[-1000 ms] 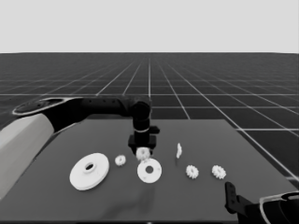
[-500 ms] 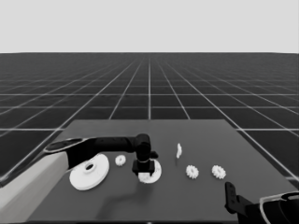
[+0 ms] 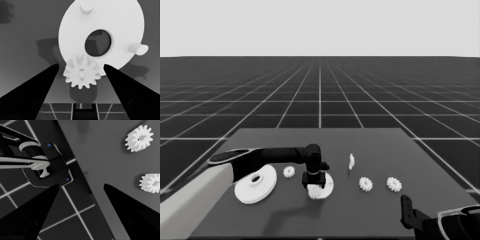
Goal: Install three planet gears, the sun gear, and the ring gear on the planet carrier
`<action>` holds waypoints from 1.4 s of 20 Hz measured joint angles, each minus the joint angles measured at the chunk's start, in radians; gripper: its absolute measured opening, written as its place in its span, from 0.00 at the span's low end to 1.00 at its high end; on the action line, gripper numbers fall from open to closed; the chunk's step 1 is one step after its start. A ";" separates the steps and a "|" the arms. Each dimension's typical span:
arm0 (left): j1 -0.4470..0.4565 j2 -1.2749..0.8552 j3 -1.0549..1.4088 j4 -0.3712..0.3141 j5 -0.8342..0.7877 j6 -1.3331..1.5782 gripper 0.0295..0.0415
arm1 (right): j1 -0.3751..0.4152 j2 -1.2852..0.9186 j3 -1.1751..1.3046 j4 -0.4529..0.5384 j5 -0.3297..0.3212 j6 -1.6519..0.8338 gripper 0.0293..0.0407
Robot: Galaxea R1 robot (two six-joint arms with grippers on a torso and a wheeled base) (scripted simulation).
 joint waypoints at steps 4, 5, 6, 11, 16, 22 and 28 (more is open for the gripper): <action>-0.117 -0.028 0.121 -0.147 0.048 -0.085 0.75 | 0.000 0.000 0.000 0.000 0.000 0.000 0.81; -0.241 -0.031 0.158 -0.252 0.050 -0.117 0.75 | 0.000 0.000 0.000 0.000 0.000 0.000 0.81; -0.315 -0.029 0.159 -0.318 0.043 -0.119 0.75 | 0.000 0.000 0.000 0.000 0.000 0.000 0.81; -0.406 -0.024 0.135 -0.404 0.033 -0.102 0.75 | 0.000 0.000 0.000 0.000 0.000 0.000 0.81; -0.405 -0.259 -0.016 -0.403 0.047 0.286 0.75 | 0.000 0.000 0.000 0.000 0.000 0.000 0.81; -0.402 -0.278 -0.121 -0.399 0.049 0.407 0.75 | 0.000 0.000 0.000 0.000 0.000 0.000 0.81; -0.048 -0.222 -0.273 -0.101 -0.141 0.481 0.75 | 0.000 0.000 0.000 0.000 0.000 0.000 0.81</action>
